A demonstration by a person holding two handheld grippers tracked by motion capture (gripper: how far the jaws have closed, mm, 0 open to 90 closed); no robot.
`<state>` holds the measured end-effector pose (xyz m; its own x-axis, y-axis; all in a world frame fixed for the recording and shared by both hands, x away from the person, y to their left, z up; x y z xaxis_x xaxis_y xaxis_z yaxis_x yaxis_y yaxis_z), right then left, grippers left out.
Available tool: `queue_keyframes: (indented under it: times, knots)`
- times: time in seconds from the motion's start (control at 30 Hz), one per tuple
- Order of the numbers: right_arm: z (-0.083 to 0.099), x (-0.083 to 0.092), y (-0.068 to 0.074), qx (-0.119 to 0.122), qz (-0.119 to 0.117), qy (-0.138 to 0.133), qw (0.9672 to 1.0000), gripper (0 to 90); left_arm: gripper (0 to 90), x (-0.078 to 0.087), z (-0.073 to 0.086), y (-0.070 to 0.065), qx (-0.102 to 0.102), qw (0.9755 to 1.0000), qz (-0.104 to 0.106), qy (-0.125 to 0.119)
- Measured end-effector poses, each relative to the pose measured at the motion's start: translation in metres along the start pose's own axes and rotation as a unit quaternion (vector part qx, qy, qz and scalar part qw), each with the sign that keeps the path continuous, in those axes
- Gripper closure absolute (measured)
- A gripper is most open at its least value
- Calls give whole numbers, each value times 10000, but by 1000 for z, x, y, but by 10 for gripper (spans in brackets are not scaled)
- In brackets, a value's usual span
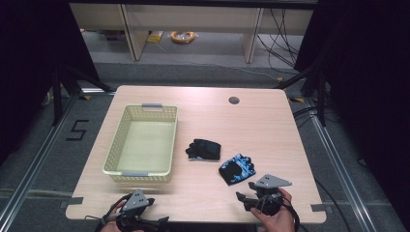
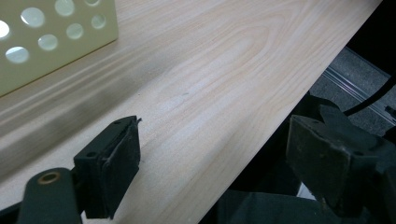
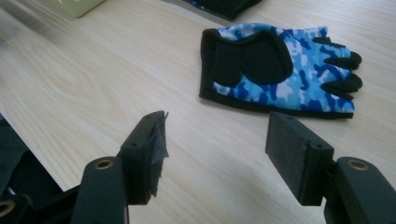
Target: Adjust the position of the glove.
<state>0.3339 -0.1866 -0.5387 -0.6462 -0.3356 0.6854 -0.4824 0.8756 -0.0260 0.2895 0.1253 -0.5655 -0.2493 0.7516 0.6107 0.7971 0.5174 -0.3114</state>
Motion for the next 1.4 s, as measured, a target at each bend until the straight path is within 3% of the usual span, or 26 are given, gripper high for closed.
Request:
queue_keyframes:
  times: [0.07,0.2,0.23,0.4,0.57,0.63,0.67,0.77,0.8,0.9,0.93,0.97,1.0,1.03,1.07,1.13,1.17,1.3,1.33,1.4]
  knots:
    - [-3,-2,1,51,-1,-22,10000,396,173,-2,-1,-2,73,9999,46,-107]
    - [-10,-3,7,102,-30,-81,9999,405,173,-2,-1,-2,72,9999,30,-104]
    - [-12,-4,8,119,-41,-91,9999,406,173,0,0,1,6,10000,-25,-11]
    - [-21,-7,12,185,1,-150,9997,407,173,-2,-3,-1,135,9997,1,-217]
    - [-30,-12,16,252,15,-271,9993,407,173,-2,-2,0,95,9999,3,-144]
    - [-34,-14,18,283,-5,-232,9993,408,173,-3,-3,-1,209,9995,3,-226]
    - [-37,-16,19,300,-1,-233,9993,409,173,-1,-2,1,90,9999,-1,-129]
    - [-47,-20,23,317,-14,-309,9990,410,173,-2,-3,0,133,9997,-18,-220]
    - [-49,-22,23,316,-10,-335,9989,410,173,-1,-2,3,70,9999,-91,-101]
    - [-57,-26,26,356,-11,-280,9990,411,173,0,-1,2,133,9999,-69,-67]
    - [-59,-28,26,387,6,-290,9988,411,173,0,-1,3,47,9999,-114,-103]
    - [-63,-31,26,413,8,-366,9985,411,173,1,-1,1,60,10000,12,-36]
    - [-64,-32,26,438,-14,-333,9985,411,173,0,-1,3,58,9998,-156,-125]
    - [-66,-33,27,384,-38,-305,9988,411,173,0,0,2,126,9999,-48,-38]
    - [-67,-35,28,354,-20,-328,9988,410,173,-1,-1,3,106,9998,-144,-133]
    - [-71,-39,28,458,-29,-325,9984,410,173,2,0,2,90,10000,-6,42]
    - [-71,-39,28,458,-29,-325,9984,410,173,0,-1,4,14,9998,-152,-107]
    - [-76,-42,29,424,-39,-273,9987,410,173,0,-1,4,22,10000,-89,-34]
    - [-78,-44,29,415,-24,-234,9989,408,173,-2,-2,0,241,9995,5,-200]
    - [-80,-46,28,437,-18,-279,9987,407,172,-2,-2,0,246,9995,9,-205]
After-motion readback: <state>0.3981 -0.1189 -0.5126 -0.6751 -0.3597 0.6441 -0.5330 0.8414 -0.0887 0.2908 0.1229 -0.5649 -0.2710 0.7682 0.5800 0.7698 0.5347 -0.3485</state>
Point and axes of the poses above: each handheld gripper's, and its own axes: x roughly backward along the jaws, z roughly out of its underside, y roughly to its left, the point moved 8 cm from there along -x, roughly forward along the jaws, and after that the axes turned 12 degrees about z, right-handed, at the moved point
